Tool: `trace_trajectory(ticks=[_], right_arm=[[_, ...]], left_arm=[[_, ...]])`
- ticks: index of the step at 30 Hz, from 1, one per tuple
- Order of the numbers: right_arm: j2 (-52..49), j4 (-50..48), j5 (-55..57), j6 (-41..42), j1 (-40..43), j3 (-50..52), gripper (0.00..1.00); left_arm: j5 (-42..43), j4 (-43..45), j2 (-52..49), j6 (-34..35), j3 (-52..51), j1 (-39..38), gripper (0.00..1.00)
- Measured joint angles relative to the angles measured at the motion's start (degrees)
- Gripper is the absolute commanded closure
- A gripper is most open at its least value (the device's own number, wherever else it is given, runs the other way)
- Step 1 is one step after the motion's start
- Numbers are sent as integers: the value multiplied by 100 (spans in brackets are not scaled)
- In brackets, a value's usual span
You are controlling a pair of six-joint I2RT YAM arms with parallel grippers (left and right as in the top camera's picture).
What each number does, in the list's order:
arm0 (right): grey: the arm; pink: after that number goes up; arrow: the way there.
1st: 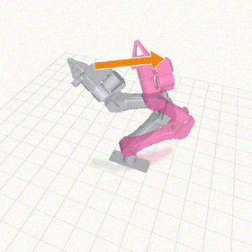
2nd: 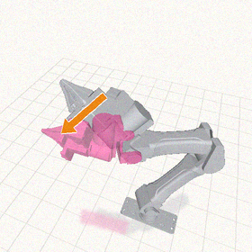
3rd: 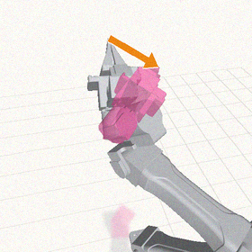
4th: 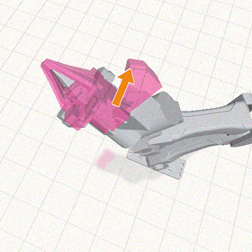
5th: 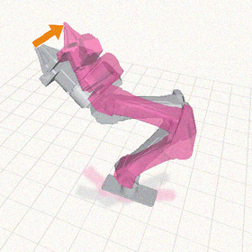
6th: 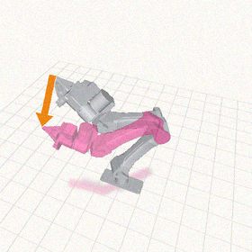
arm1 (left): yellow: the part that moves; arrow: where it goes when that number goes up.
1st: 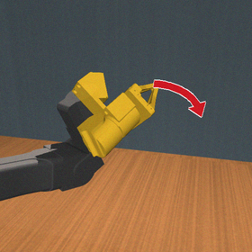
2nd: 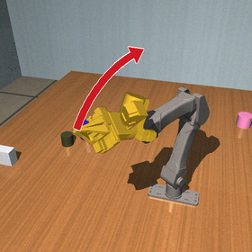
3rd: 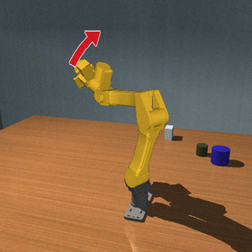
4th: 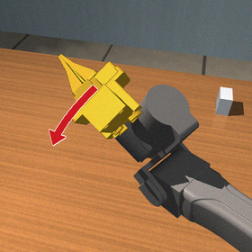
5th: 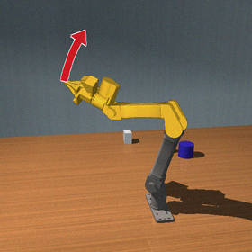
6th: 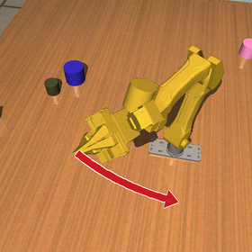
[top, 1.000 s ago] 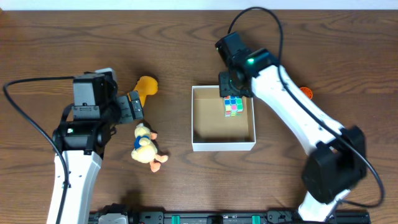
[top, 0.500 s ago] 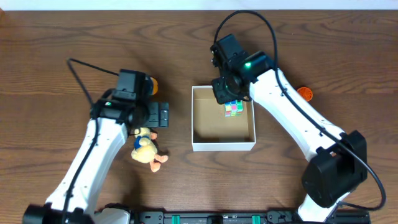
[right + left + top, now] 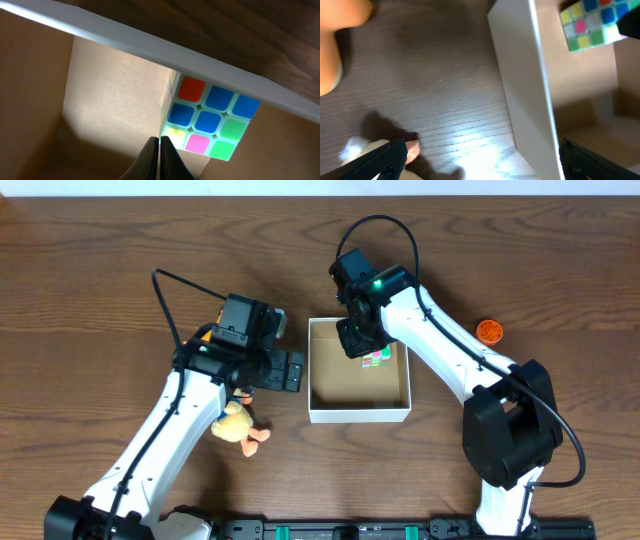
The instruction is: Pack container
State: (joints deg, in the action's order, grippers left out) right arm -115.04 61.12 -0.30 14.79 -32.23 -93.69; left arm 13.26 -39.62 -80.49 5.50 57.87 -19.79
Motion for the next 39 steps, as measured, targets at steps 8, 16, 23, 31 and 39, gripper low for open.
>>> trace_trajectory(ticks=[8, 16, 23, 31, 39], right_arm=[[-11, -55, 2, 4, 0, 0, 95], [-11, -55, 2, 4, 2, 0, 94], [-11, -57, 2, 4, 2, 0, 94], [-11, -79, 2, 4, 2, 0, 94], [-20, -98, 2, 4, 2, 0, 94]], left_arm=[[13, 20, -240, 2, 0, -122, 1], [50, 175, -614, 0, 24, -122, 2], [37, 238, -785, 2, 24, -122, 2], [31, 367, -651, 2, 24, -122, 2], [57, 509, -83, 4, 74, -127, 2]])
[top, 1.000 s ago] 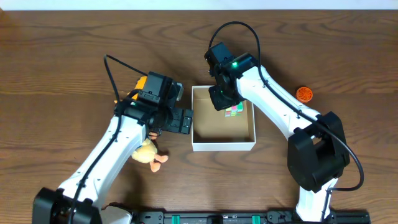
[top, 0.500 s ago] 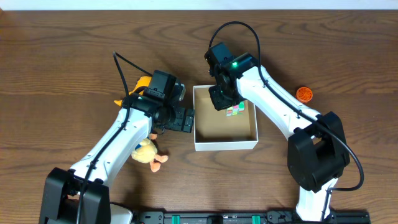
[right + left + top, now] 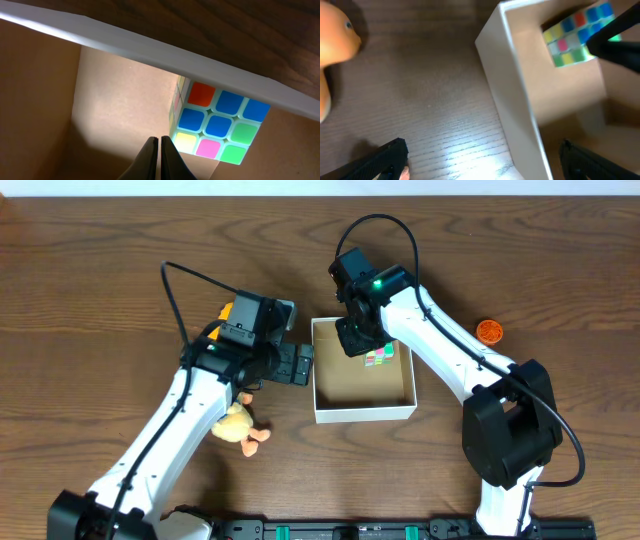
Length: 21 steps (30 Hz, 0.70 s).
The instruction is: Pack container
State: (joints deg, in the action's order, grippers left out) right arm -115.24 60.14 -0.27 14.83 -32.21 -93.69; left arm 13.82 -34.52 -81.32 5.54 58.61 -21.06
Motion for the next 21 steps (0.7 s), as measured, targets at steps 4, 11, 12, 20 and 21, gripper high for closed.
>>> trace_trajectory(ticks=[4, 11, 12, 20, 21], right_arm=[[-109, 2, 2, 0, 0, 0, 93], [-313, -83, 2, 0, 0, 0, 93], [-315, -98, 0, 0, 0, 0, 93], [-315, -109, 13, 0, 0, 0, 92], [-315, -109, 39, 0, 0, 0, 92]], left_arm=[[33, -2, 11, 0, 13, -63, 2], [87, 2, -2, 0, 15, -365, 2], [90, 2, -13, 0, 15, -393, 2], [87, 0, -450, 0, 15, -417, 2], [87, 0, -518, 0, 15, -417, 2]])
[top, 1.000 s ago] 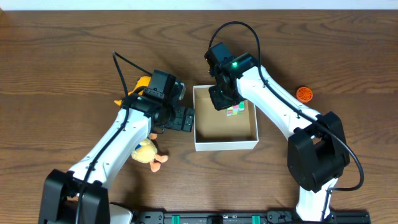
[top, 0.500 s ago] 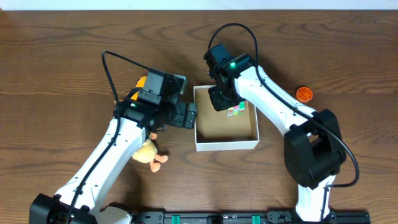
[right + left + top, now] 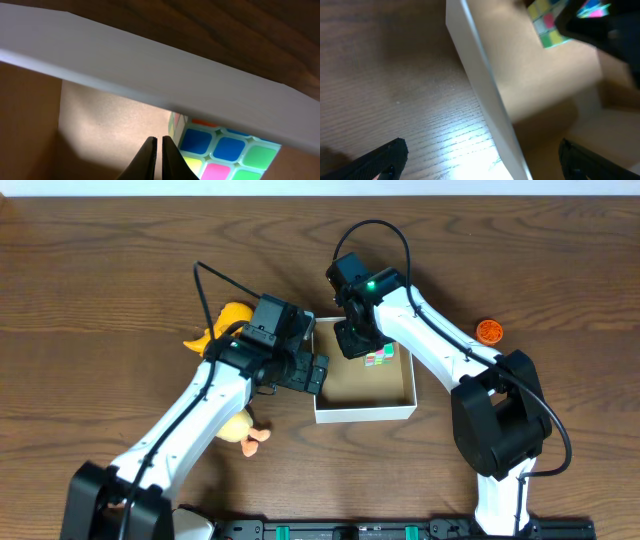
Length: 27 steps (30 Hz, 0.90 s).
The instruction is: Pack container
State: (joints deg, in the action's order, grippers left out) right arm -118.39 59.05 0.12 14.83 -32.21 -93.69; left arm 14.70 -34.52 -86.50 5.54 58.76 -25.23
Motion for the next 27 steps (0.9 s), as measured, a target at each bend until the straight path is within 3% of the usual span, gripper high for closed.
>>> trace_trajectory(ticks=[27], right_arm=[[-17, -42, 428, 2, 116, 0, 84]], left_arm=[[0, 4, -328, 0, 0, 0, 2]])
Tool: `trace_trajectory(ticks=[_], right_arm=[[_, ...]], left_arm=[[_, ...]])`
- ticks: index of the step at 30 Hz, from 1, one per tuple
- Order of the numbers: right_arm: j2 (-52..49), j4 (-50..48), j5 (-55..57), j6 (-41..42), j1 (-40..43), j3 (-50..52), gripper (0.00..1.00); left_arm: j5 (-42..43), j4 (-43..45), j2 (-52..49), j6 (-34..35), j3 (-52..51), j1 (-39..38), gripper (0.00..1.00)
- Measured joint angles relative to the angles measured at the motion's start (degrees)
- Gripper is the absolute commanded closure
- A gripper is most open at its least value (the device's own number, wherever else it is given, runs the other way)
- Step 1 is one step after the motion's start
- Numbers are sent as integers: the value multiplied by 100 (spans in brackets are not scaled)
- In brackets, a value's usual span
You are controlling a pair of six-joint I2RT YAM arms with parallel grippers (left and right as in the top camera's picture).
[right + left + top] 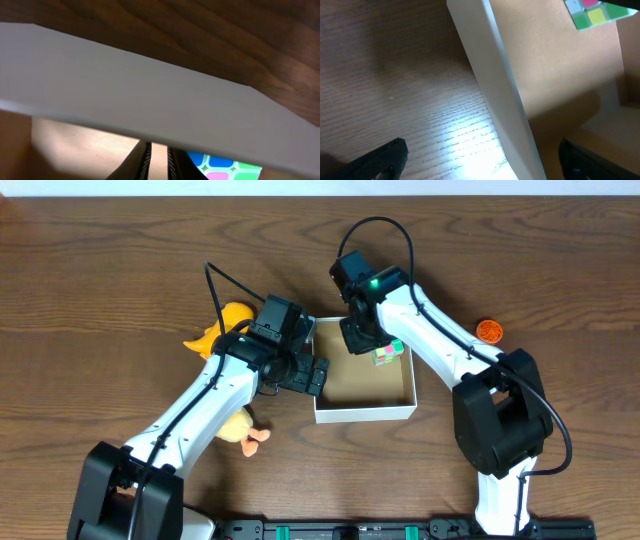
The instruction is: Pack container
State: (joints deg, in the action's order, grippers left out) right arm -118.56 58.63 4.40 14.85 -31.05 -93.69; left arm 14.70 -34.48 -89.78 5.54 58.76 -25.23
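Observation:
The white cardboard box (365,412) stands mid-table, brown inside. A multicoloured puzzle cube (388,352) lies in its far right corner, and a corner of the cube (592,12) shows in the left wrist view. My left gripper (312,372) is open, one finger (385,160) outside the box's left wall (495,100) and the other inside. My right gripper (358,338) reaches into the box at the far wall (150,95). The right gripper (158,160) has a narrow gap between its fingertips, and the cube (225,167) peeks out beside it.
A yellow rubber duck (225,320) sits left of the box beyond my left arm. A small plush chick (240,425) lies near the front under that arm. An orange disc (488,330) rests to the right of the box.
My right gripper's fingers were pressed together and now stand slightly apart, and the far wall hides more of its view. The cube sits a little further right. My left gripper still straddles the left wall.
At first my left gripper hung open left of the box, and my right gripper was shut inside beside the cube. Then the left gripper was at the left wall, with the box a little to the right. Later it straddled that wall, where it remains.

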Motion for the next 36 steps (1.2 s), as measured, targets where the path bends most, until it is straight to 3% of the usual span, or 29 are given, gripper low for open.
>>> trace_trajectory(ticks=[19, 36], right_arm=[[-103, -42, 57, 9, 22, 0, 74], [-293, -63, 177, 142, 24, 2, 73]], left_arm=[[0, 0, 0, 0, 0, 0, 2], [-4, 0, 0, 0, 0, 0, 2]])
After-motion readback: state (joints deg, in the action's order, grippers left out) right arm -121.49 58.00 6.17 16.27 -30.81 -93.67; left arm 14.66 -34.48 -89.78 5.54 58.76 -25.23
